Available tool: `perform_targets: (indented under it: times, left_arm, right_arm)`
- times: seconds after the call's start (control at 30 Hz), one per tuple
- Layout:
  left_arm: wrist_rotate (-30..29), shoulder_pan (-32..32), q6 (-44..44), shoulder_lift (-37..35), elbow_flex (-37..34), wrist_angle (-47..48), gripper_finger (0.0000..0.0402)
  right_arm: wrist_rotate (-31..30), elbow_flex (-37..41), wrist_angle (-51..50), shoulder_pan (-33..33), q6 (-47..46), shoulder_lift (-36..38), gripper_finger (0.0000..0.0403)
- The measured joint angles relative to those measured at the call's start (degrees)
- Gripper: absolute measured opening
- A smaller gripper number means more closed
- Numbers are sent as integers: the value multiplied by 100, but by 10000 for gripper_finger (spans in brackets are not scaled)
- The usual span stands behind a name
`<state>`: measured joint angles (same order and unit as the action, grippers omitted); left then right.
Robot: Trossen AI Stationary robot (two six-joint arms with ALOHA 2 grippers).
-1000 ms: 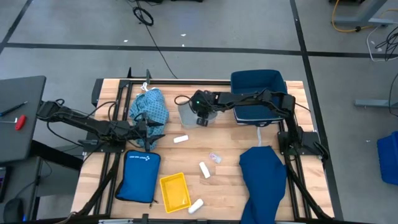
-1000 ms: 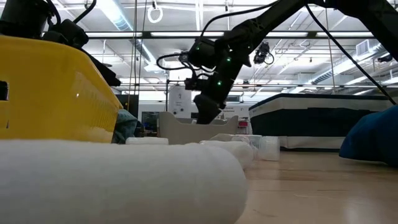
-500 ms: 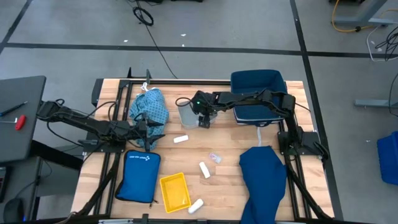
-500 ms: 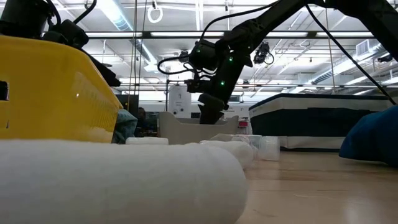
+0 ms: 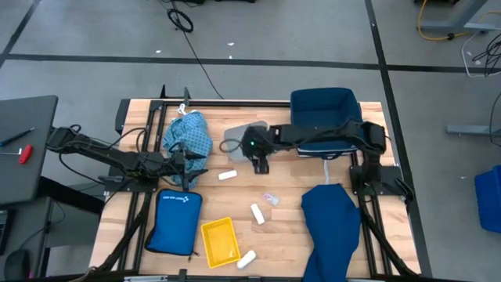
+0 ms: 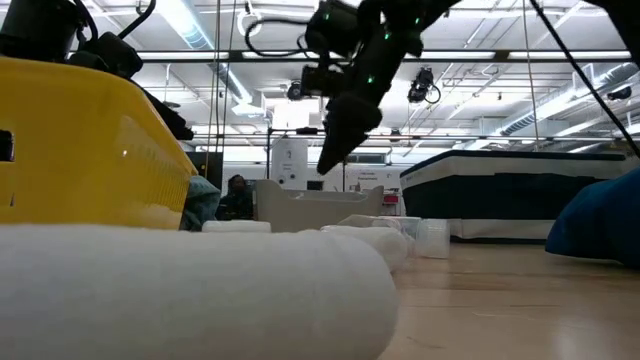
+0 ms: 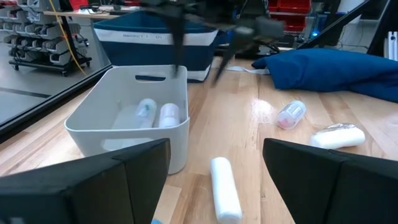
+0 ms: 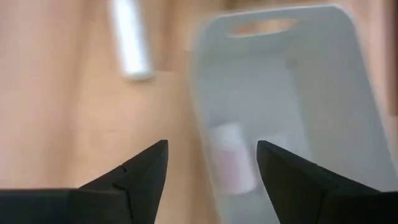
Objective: Pick & place medical supplies in basket/bin
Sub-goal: Put the transparent pill bottle into the white bin
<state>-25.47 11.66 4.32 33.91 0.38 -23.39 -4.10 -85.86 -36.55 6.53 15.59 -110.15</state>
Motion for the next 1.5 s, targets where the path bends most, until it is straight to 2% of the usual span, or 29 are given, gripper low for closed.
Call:
perform_targets:
  times: [0.3, 0.57, 0.7, 0.97, 1.3, 1.4, 1.5]
  left_arm:
    - [1, -2, 5, -2, -1, -47, 261]
    - [2, -2, 22, 0, -2, -45, 261]
    - [6, 0, 22, 0, -2, -43, 261]
    - [6, -2, -16, 0, -1, -24, 261]
    - [4, -2, -55, 0, -1, -41, 261]
    - [6, -2, -55, 0, -2, -41, 261]
    - [5, -2, -57, 0, -1, -38, 261]
  right_arm:
    - [32, 0, -1361, -984, -1108, 105, 254]
    - [19, 0, -1539, -1526, -2039, 73, 254]
    - [7, 97, -1456, -1614, -2291, 10, 254]
    - [207, 921, -1175, -1594, -3020, -15, 254]
    - [465, 999, -992, -1677, -3317, 20, 254]
    - [760, 999, -904, -1659, -3333, 46, 254]
    - [1425, 999, -664, -1648, -3506, 44, 254]
